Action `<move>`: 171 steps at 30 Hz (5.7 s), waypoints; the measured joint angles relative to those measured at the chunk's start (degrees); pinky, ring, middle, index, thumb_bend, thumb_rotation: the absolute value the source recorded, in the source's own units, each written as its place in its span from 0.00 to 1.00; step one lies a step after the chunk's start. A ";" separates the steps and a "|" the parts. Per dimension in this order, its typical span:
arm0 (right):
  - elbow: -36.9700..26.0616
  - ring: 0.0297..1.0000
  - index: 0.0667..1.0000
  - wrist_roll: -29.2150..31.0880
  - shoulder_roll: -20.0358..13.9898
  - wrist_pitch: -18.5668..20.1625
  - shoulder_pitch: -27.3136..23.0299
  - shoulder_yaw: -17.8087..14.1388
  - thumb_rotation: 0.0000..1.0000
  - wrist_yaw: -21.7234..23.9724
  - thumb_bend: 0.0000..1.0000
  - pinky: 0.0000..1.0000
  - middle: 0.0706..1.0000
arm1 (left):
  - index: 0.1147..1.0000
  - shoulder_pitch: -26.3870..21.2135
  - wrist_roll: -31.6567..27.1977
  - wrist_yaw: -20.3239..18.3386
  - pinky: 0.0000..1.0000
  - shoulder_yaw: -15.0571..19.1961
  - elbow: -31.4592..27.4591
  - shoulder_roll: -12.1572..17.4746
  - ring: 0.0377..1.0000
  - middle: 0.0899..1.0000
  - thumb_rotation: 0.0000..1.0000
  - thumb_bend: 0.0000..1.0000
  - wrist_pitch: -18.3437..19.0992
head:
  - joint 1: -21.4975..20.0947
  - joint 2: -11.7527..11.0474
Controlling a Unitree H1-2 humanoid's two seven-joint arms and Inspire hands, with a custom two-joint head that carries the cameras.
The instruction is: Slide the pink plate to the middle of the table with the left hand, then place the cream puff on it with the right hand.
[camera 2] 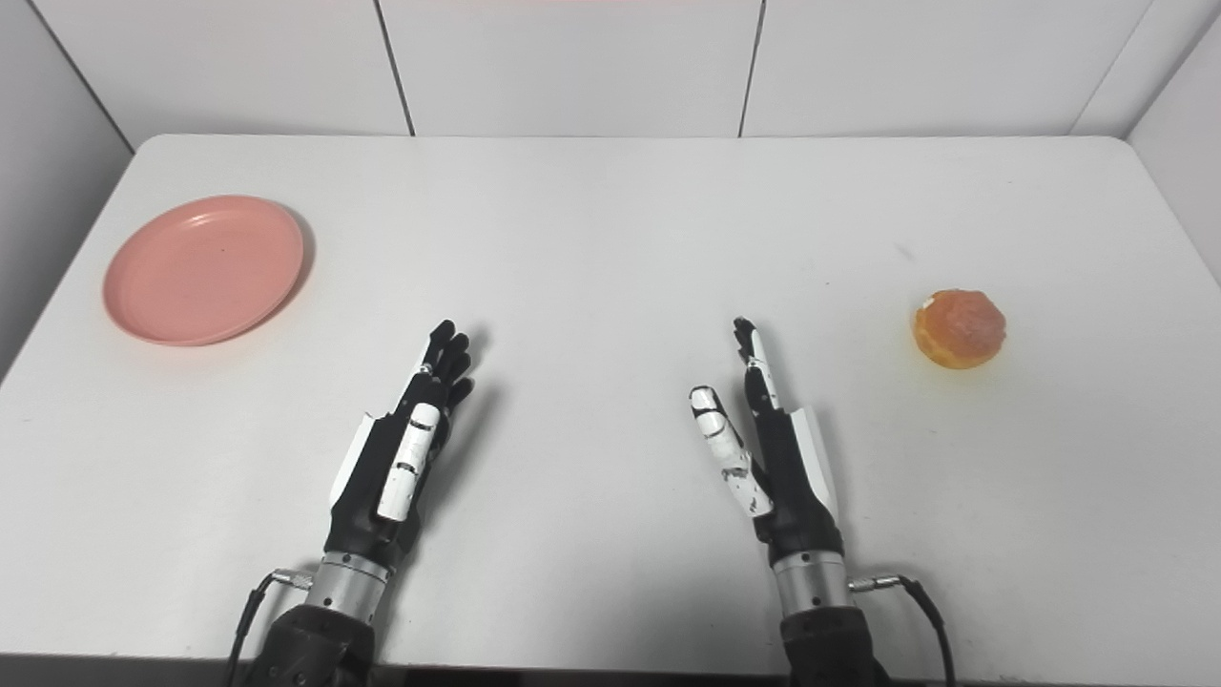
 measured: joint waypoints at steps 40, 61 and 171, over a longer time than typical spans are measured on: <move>3.22 1.00 1.00 4.72 -4.18 -8.58 0.08 -1.58 1.00 0.72 0.18 1.00 1.00 | 0.98 -0.79 10.35 4.81 0.96 -3.39 4.73 -3.86 0.98 0.99 1.00 0.50 -5.60 | 22.76 -13.09; 3.04 1.00 1.00 5.12 -4.33 -8.71 0.23 -2.49 1.00 1.21 0.13 1.00 1.00 | 0.98 -0.93 12.54 5.96 0.95 -3.70 5.59 -4.68 0.98 0.99 1.00 0.50 -7.37 | 24.43 -12.83; 2.64 1.00 1.00 4.83 -3.60 -6.37 -0.67 -3.38 1.00 2.88 0.12 1.00 1.00 | 1.00 -27.72 -15.63 6.64 1.00 33.06 7.00 21.48 1.00 1.00 1.00 0.43 14.59 | 31.90 -13.36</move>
